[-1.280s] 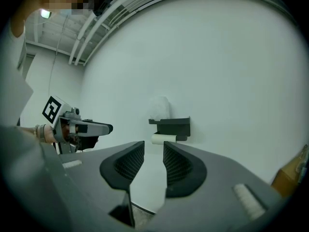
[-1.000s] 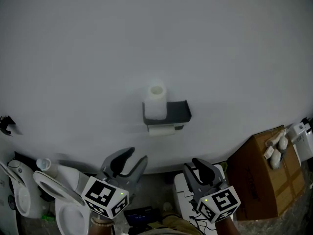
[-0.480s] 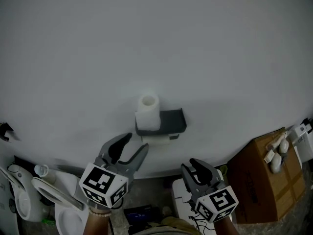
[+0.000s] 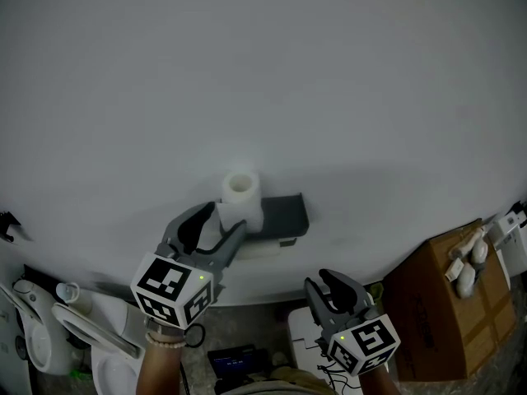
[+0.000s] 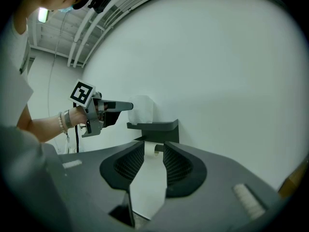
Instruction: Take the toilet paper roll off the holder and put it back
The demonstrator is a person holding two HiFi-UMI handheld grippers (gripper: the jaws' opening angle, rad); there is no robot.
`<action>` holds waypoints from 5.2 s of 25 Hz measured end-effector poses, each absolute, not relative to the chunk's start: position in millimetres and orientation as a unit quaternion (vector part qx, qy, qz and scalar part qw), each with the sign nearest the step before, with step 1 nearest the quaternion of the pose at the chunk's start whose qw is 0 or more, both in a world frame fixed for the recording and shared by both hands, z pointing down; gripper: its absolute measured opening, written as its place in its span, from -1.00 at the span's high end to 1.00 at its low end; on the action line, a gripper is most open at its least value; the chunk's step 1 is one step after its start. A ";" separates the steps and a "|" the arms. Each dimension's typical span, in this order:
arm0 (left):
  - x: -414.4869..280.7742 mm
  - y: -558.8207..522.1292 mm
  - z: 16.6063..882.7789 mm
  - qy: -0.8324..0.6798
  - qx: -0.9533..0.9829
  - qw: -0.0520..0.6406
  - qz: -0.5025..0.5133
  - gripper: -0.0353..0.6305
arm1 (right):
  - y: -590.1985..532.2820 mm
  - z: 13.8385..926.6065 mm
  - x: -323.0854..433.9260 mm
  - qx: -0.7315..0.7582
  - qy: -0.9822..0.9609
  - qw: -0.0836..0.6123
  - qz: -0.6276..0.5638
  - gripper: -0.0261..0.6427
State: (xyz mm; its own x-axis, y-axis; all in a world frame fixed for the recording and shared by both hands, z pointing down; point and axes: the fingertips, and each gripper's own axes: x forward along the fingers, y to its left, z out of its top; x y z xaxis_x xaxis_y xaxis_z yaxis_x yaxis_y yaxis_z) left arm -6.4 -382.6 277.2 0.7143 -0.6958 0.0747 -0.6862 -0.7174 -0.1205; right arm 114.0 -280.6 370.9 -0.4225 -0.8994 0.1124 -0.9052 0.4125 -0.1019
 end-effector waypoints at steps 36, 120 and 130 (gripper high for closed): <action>30.0 -361.8 242.0 0.308 -0.949 0.069 -0.021 0.18 | -281.1 337.1 96.2 0.510 -0.860 0.005 0.023 0.41; 3.5 -241.6 269.6 0.238 -0.971 0.031 0.016 0.18 | -238.0 321.7 9.4 0.459 -0.887 0.033 -0.025 0.25; 21.5 -291.3 251.4 0.243 -0.969 0.042 0.015 0.18 | -289.2 303.6 27.2 0.455 -0.890 0.028 -0.024 0.25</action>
